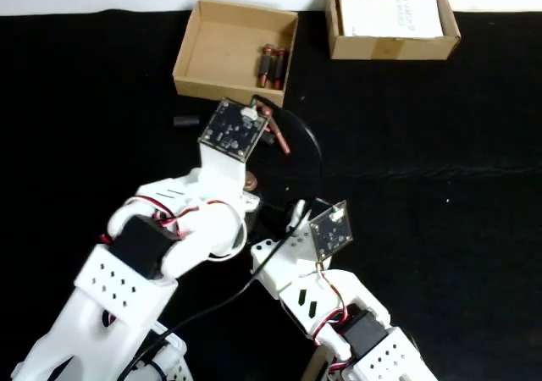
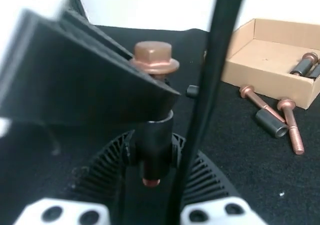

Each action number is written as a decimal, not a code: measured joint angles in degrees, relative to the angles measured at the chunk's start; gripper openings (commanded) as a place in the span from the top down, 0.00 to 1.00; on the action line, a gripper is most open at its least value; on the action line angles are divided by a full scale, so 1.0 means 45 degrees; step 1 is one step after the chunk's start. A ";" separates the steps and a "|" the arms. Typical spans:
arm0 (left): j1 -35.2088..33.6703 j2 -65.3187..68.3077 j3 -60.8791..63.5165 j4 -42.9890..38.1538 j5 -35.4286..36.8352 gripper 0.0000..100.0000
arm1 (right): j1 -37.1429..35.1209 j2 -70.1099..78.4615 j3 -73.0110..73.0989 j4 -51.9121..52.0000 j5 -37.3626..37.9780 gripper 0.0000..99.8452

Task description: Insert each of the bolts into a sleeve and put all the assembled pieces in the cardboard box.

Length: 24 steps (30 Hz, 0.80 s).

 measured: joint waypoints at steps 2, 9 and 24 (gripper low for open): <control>-0.0020 0.0000 -0.0274 0.0606 0.0000 0.79 | 0.0020 0.0020 0.0000 0.0000 0.0000 0.99; -0.0156 0.0020 -0.1719 0.3243 0.0000 0.76 | 0.0801 0.0039 0.0000 0.0098 0.0000 0.99; -0.6545 -0.0645 -0.7814 0.4923 -0.1074 0.99 | 0.3048 0.6740 -0.6662 0.0137 0.1368 0.99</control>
